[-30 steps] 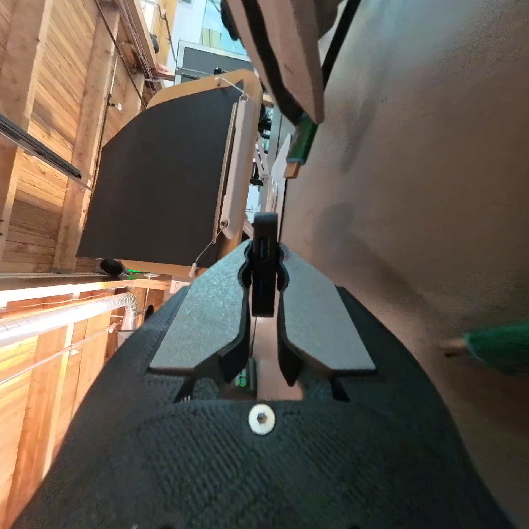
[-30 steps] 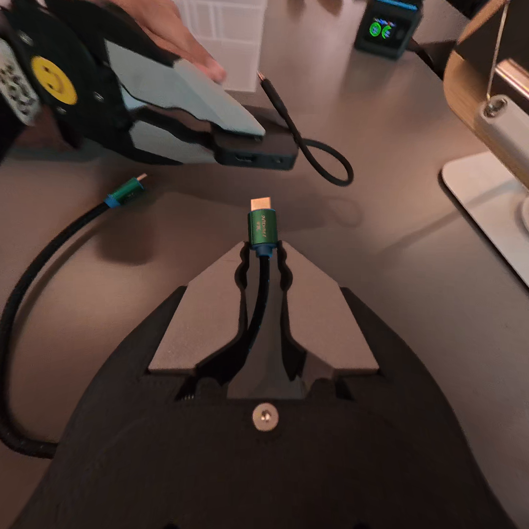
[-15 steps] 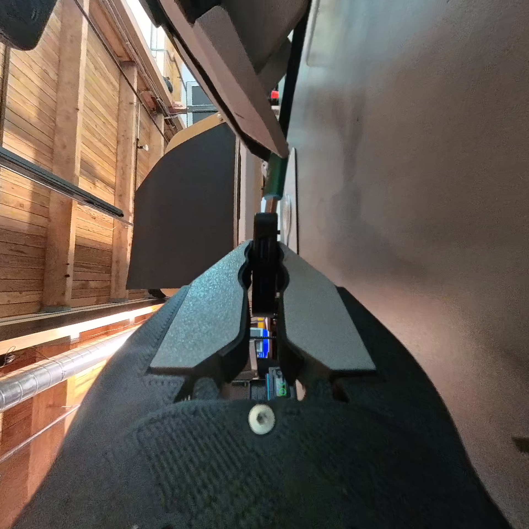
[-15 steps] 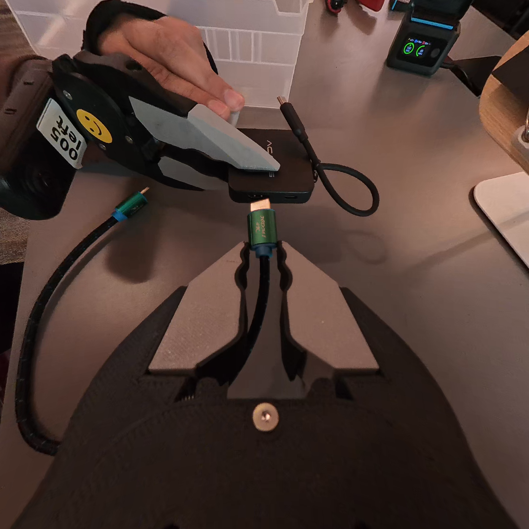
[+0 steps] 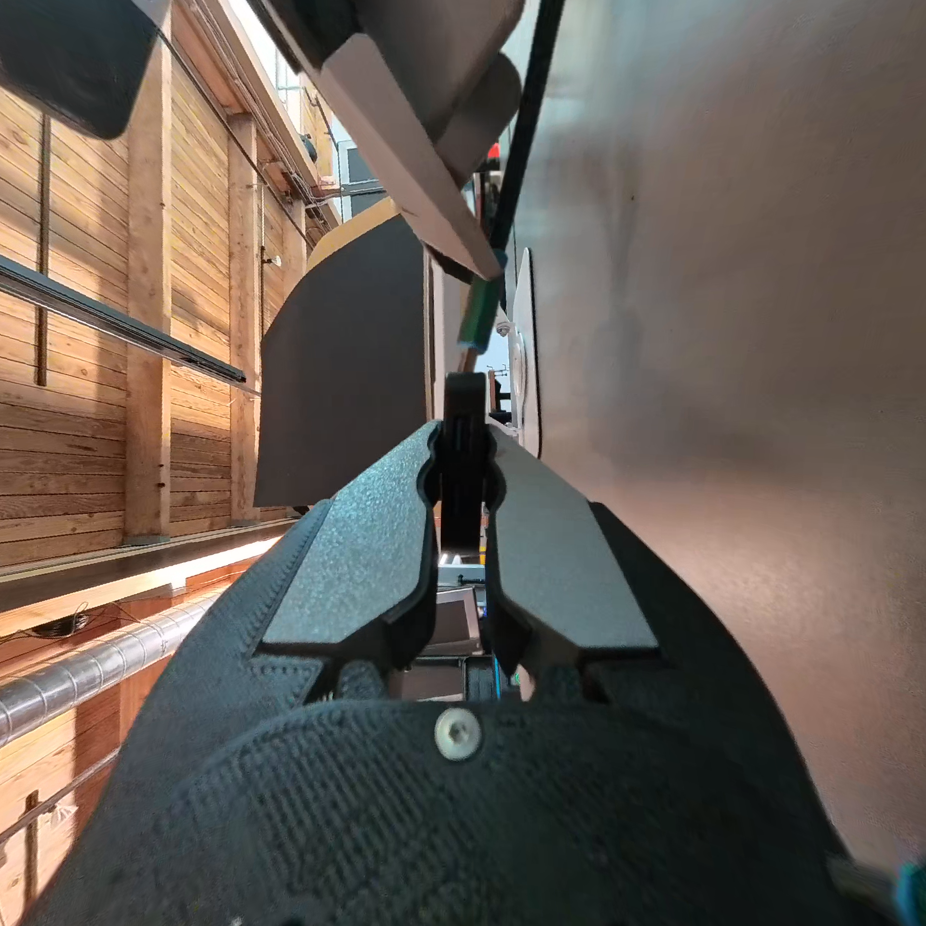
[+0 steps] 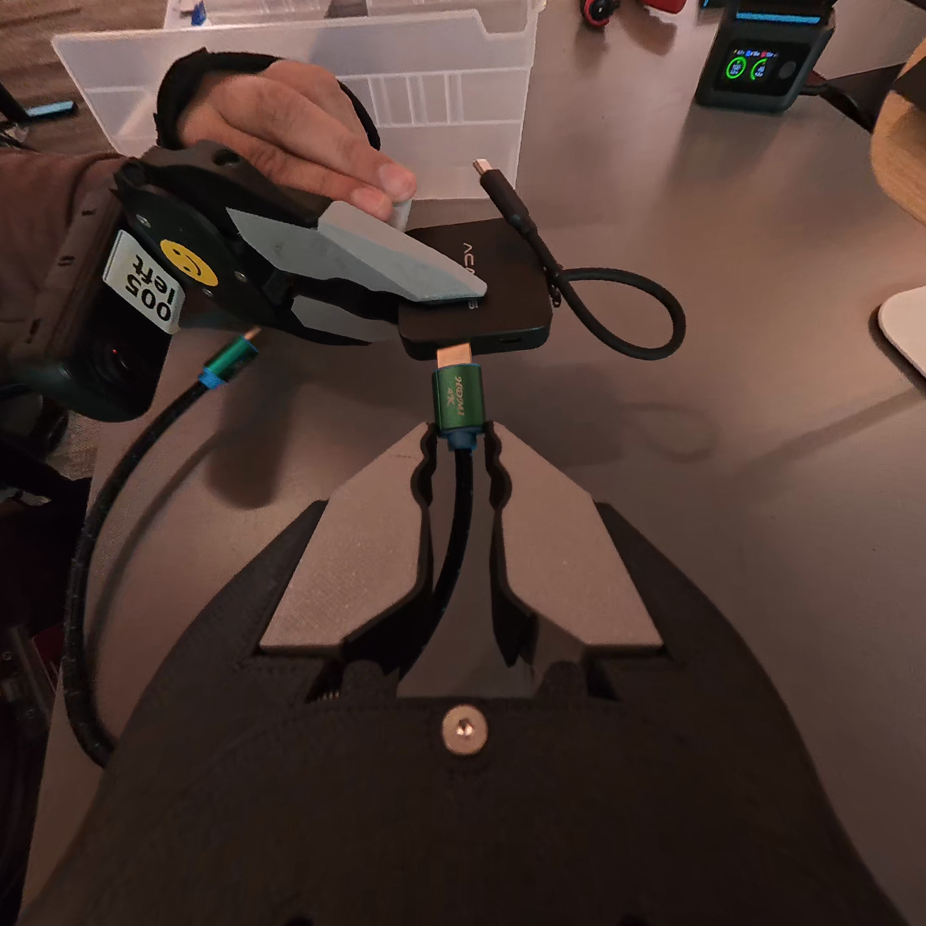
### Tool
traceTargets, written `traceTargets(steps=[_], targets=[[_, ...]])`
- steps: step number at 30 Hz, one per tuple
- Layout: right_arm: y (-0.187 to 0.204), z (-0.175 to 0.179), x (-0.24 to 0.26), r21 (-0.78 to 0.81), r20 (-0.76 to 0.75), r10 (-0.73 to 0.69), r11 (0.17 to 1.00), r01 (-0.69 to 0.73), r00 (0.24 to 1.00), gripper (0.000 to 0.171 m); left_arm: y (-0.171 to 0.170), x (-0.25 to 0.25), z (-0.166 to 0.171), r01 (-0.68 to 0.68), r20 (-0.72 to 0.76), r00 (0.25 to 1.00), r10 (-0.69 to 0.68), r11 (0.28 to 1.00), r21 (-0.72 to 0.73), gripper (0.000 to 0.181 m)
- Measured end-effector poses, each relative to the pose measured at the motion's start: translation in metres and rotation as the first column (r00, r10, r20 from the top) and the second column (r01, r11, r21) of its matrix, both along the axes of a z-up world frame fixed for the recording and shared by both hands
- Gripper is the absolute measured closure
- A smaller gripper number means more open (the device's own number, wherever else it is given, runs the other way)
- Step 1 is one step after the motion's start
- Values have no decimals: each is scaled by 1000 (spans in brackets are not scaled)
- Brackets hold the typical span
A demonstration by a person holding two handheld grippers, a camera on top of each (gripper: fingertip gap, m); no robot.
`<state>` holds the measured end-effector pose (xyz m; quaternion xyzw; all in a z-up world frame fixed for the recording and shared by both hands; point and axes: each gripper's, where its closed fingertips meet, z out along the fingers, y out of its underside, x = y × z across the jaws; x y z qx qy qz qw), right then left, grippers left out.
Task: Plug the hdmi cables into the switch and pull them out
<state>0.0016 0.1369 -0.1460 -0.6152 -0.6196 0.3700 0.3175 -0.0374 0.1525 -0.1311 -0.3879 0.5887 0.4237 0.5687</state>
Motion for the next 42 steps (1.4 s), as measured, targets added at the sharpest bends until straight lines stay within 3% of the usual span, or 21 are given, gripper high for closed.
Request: traceTargets(steps=[8,14,25,31,42], targets=[[-1,-2,1,-27,6,5,1000,-4,1000,155,0,1,0,-4,-28,1000,5,1000,21,170],[-1,-9,3,-7,48,8,1000,-8,999,155,0,3,-7,-25,-158,987,35,997,69,169],[-7,3,3,-75,-16,62,995,-63,998,156,-8,6,2,-16,-67,998,19,999,48,170],[-16,-5,10,-53,29,136,989,-135,990,156,-18,15,-10,21,-84,996,-21,1000,-8,170],[-15,7,6,-50,-28,119,991,-120,992,155,-17,13,-3,-7,36,999,9,998,-56,170]])
